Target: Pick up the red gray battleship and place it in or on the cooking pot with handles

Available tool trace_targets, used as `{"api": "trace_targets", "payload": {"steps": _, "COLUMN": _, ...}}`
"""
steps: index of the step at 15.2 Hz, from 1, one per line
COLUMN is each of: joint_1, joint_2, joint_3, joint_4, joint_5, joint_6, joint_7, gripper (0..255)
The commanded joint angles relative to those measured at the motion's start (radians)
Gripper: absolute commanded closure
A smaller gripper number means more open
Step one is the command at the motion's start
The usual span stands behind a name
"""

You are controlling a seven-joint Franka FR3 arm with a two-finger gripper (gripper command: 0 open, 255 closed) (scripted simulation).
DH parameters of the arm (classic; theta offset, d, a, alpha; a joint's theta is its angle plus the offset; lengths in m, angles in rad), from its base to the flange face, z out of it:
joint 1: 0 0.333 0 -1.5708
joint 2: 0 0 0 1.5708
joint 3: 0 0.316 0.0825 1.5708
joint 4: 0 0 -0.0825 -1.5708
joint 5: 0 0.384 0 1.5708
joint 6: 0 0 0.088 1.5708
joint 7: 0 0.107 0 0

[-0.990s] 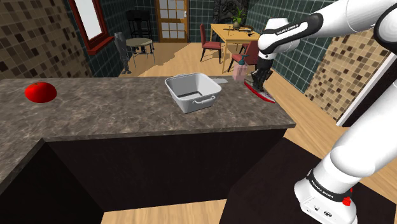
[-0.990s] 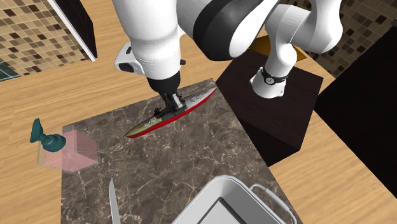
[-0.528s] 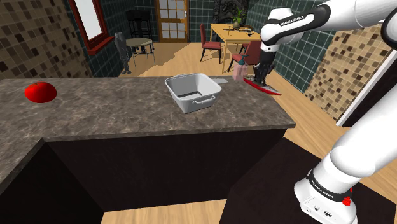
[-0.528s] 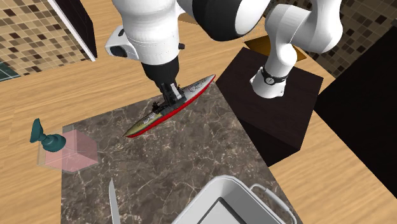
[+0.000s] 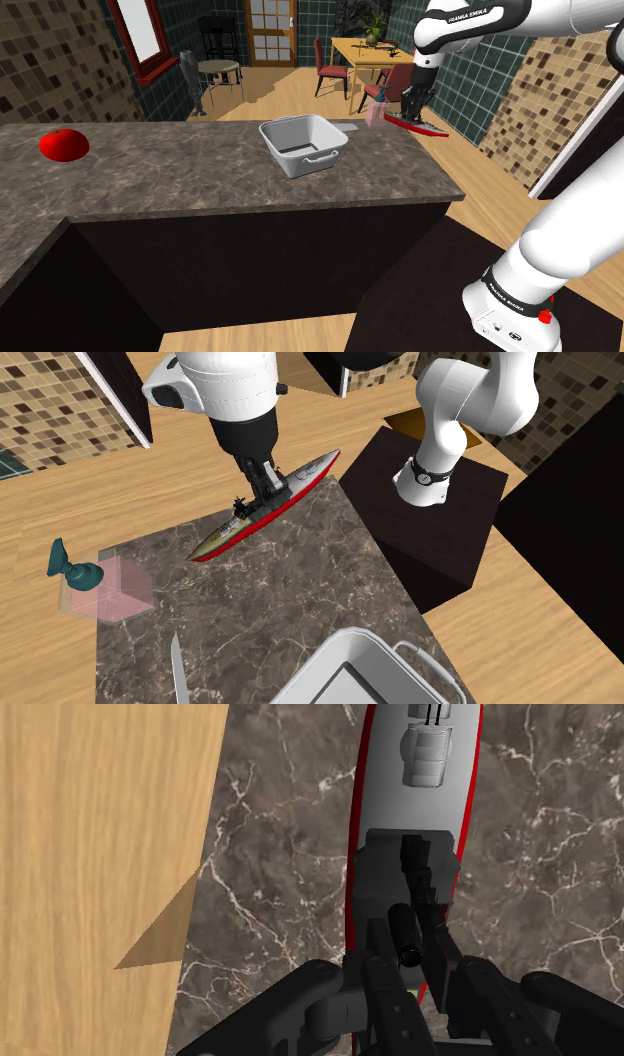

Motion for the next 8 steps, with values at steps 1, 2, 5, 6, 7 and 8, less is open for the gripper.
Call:
{"api": "trace_targets", "payload": {"steps": 1, "joint_1": 0.000, "joint_2": -0.004, "joint_3": 0.000, "joint_4": 0.025, "joint_5": -0.001, "joint_6": -0.029, "joint_7": -0.001, "gripper": 255}}
{"api": "trace_targets", "payload": {"steps": 2, "joint_1": 0.000, "joint_2": -0.006, "joint_3": 0.000, "joint_4": 0.037, "joint_5": -0.001, "joint_6": -0.042, "joint_7": -0.001, "gripper": 255}}
{"api": "trace_targets", "payload": {"steps": 5, "joint_1": 0.001, "joint_2": -0.008, "joint_3": 0.001, "joint_4": 0.074, "joint_5": -0.001, "joint_6": -0.082, "joint_7": -0.002, "gripper": 255}}
{"api": "trace_targets", "payload": {"steps": 6, "joint_1": 0.001, "joint_2": -0.009, "joint_3": 0.002, "joint_4": 0.087, "joint_5": -0.001, "joint_6": -0.095, "joint_7": -0.002, "gripper": 255}}
{"api": "trace_targets", "payload": {"steps": 7, "joint_1": 0.001, "joint_2": -0.009, "joint_3": 0.002, "joint_4": 0.100, "joint_5": -0.001, "joint_6": -0.109, "joint_7": -0.002, "gripper": 255}}
{"api": "trace_targets", "payload": {"steps": 8, "joint_1": 0.001, "joint_2": -0.009, "joint_3": 0.002, "joint_4": 0.113, "joint_5": -0.001, "joint_6": -0.122, "joint_7": -0.002, "gripper": 255}}
